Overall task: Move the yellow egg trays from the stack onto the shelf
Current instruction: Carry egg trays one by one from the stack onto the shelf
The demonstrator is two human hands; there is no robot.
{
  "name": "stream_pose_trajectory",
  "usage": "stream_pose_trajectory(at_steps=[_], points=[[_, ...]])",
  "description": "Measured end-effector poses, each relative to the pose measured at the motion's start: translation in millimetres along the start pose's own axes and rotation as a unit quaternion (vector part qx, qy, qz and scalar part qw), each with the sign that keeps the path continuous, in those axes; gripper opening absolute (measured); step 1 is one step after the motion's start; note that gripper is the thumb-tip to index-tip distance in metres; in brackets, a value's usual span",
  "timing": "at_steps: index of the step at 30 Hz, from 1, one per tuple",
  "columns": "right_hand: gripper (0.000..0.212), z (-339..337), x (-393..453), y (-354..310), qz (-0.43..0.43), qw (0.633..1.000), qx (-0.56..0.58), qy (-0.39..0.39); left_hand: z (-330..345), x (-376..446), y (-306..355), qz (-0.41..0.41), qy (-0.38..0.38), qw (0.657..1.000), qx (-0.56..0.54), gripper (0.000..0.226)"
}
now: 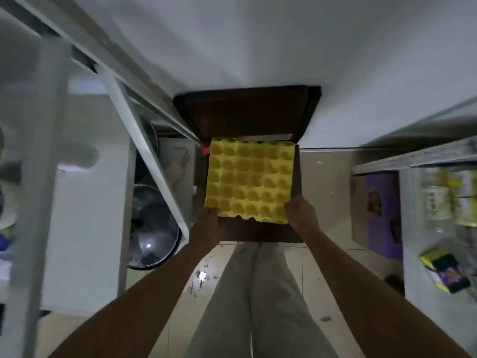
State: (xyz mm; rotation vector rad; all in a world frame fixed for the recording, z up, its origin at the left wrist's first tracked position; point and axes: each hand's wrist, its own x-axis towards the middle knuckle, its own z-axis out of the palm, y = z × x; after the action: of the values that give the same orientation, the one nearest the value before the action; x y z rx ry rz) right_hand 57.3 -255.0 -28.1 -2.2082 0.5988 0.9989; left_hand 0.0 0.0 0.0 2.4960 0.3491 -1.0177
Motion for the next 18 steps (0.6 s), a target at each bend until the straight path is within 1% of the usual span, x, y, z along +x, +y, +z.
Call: stream_pose_trajectory(at_steps=[3, 5, 7, 9, 11, 14, 16, 18], points=[[0.029, 8.5, 41.1, -5.2, 0.030, 0.998, 0.012, 0.052, 0.2, 53.8, -15.4, -0.060, 0.074, 0.995, -0.017, 0.040], [0.030, 14.5, 66.7, -8.1, 0.035, 0.996, 0.020, 0.077, -8.3, 93.5, -20.0, -0.098, 0.105, 0.989, -0.032, 0.043], [0.034, 23.8, 86.7, -8.7, 0.027, 0.993, -0.008, 0.111, -11.5, 127.3, -26.7, -0.123, 0.130, 0.983, -0.031, 0.041], [0.034, 31.6, 96.4, -7.2, 0.028, 0.987, -0.063, 0.142, -10.2, 148.2, -31.5, -0.129, 0.138, 0.982, -0.021, 0.036], [0.035, 39.4, 102.6, -6.8, 0.026, 0.982, -0.098, 0.162, -7.6, 157.5, -36.4, -0.130, 0.160, 0.978, -0.029, 0.033], [0.043, 43.1, 108.5, -5.7, 0.057, 0.977, -0.097, 0.180, -6.4, 161.7, -39.1, -0.159, 0.196, 0.963, -0.094, 0.028], [0.036, 42.2, 110.9, -3.8, 0.090, 0.976, -0.089, 0.179, -5.9, 164.0, -39.6, -0.193, 0.191, 0.954, -0.130, 0.027], [0.027, 42.3, 112.6, -3.7, 0.081, 0.975, -0.112, 0.174, -5.7, 166.6, -38.8, -0.211, 0.185, 0.949, -0.144, 0.025]])
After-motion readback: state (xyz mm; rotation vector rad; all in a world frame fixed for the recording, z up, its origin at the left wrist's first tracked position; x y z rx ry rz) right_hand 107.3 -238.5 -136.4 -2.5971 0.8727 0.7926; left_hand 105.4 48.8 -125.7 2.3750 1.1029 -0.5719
